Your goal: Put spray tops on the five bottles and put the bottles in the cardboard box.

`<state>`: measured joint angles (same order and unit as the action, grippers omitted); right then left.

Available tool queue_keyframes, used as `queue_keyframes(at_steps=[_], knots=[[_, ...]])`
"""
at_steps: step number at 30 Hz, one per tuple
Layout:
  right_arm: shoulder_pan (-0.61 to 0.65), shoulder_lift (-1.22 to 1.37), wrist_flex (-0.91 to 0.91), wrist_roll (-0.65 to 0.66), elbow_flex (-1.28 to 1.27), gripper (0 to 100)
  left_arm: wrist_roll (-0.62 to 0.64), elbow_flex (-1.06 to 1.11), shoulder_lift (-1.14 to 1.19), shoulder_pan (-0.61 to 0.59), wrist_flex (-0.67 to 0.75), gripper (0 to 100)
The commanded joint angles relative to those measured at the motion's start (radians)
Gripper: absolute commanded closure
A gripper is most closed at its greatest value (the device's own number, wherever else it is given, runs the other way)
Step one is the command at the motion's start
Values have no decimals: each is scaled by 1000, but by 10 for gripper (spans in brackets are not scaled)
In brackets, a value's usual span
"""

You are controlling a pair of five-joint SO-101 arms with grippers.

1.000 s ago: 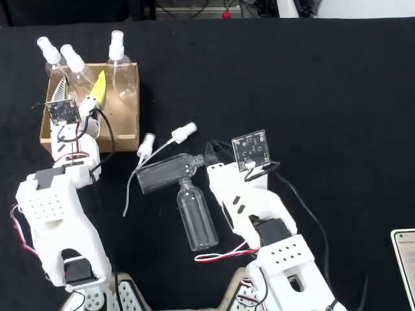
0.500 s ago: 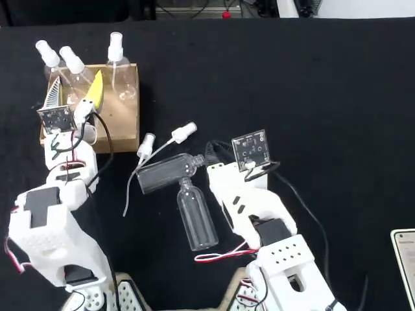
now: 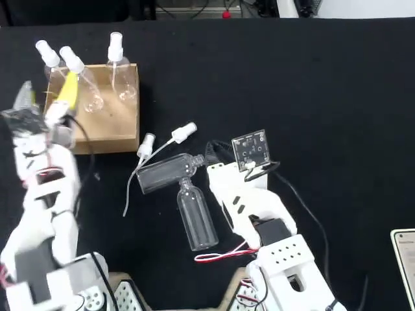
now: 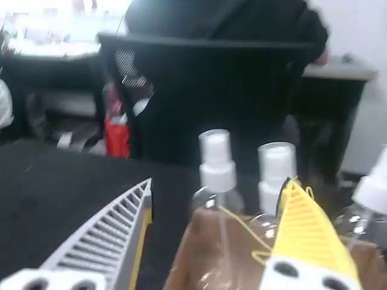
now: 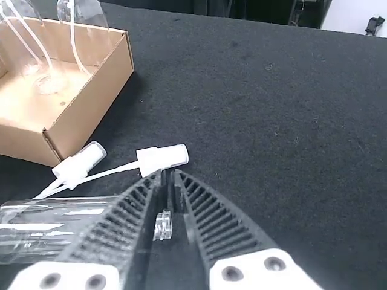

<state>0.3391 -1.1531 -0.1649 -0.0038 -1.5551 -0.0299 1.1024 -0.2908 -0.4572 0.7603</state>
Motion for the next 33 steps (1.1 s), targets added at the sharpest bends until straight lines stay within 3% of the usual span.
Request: queue_keyframes(at_steps=[1,3,8,11,13,17,21,27,30,33], knots=[[8,-27,25,-5,4,987,2,-77,-285,-99,-540,683],[8,-25,21,-5,4,987,-3,-79,-371,-151,-713,683],[8,-25,26,-5,-8,987,-6,-74,-450,-263,-957,683],[8,-25,26,-5,-10,987,-23,-44,-460,-326,-1020,681],[8,-25,26,-5,-10,987,-98,-19,-462,-360,-1019,682],[5,-25,26,-5,-12,987,-178,-35,-463,-343,-1123,683],[0,-25,26,-5,-12,987,-285,-162,-483,-205,-1484,683],[-74,-25,26,-9,-10,987,-443,-377,-494,173,-2012,683],[-86,-25,26,-9,-8,987,-420,-394,-491,404,-2139,683],[-84,-25,21,-11,-1,987,-359,-384,-491,598,-2150,683]])
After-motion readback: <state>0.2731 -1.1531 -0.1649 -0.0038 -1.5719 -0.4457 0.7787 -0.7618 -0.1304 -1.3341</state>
